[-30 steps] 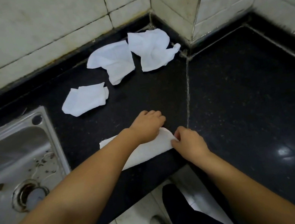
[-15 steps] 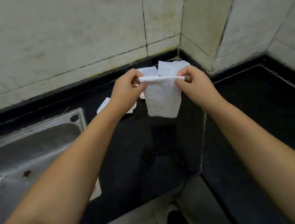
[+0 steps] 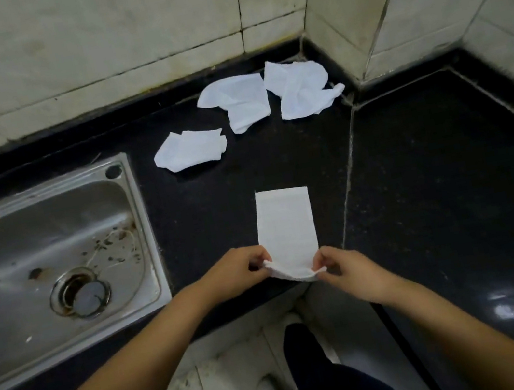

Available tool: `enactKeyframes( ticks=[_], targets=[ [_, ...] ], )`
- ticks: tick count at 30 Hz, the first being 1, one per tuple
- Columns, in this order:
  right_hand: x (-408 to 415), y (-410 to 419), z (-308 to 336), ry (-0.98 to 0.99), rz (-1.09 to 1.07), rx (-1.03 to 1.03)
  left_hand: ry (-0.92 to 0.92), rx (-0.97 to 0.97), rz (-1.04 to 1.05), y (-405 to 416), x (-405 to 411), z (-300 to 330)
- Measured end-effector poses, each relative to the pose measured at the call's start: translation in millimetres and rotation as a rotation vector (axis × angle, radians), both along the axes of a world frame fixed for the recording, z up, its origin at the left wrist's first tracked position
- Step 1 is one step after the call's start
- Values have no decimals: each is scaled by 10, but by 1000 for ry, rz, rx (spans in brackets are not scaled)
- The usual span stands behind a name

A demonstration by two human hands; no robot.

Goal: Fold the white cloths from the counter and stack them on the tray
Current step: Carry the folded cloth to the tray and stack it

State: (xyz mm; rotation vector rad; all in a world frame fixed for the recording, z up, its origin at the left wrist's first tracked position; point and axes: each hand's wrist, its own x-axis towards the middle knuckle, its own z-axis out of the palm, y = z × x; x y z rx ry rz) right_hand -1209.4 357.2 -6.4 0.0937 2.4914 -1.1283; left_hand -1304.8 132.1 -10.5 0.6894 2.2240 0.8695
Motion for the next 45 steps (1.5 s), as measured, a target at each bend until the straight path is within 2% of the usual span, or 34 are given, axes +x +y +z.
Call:
enactKeyframes(
  ticks=[4,7,11,15,19,23,25,29,33,36,38,41,45],
  targets=[
    [-365,92,120,11,-173,-133,-19,59,114,85,-310,73],
    [-777,175,183,47,-283,-110,-18,76,228,219,-624,121],
    [-1236,231,118,23,-376,-49,52,-23,292,444,-967,79],
    [-1468,246,-31,-11,-373,57,87,-158,322,612,-1119,-32],
    [-1485,235,-163,8,-338,207,219,-288,299,683,-1095,-109],
    [-1406,227,-163,38,-361,268,290,-353,456,687,-936,-141],
    [-1346,226,-130,-5,-384,329,288,-407,487,675,-834,-159],
    [-1265,120,-110,-111,-293,580,259,-528,441,774,-698,-171],
    [-1323,-68,-90,-133,-269,626,209,-568,435,937,-707,-108],
    [-1337,-94,-65,-144,-327,478,110,-384,510,894,-723,-61],
    [-1320,-47,-2,-137,-474,189,5,-137,609,806,-726,-1],
    [-1239,31,165,-149,-678,-262,-173,135,737,706,-710,173],
    [-995,45,331,-221,-883,-642,-354,320,753,679,-600,382]
  ],
)
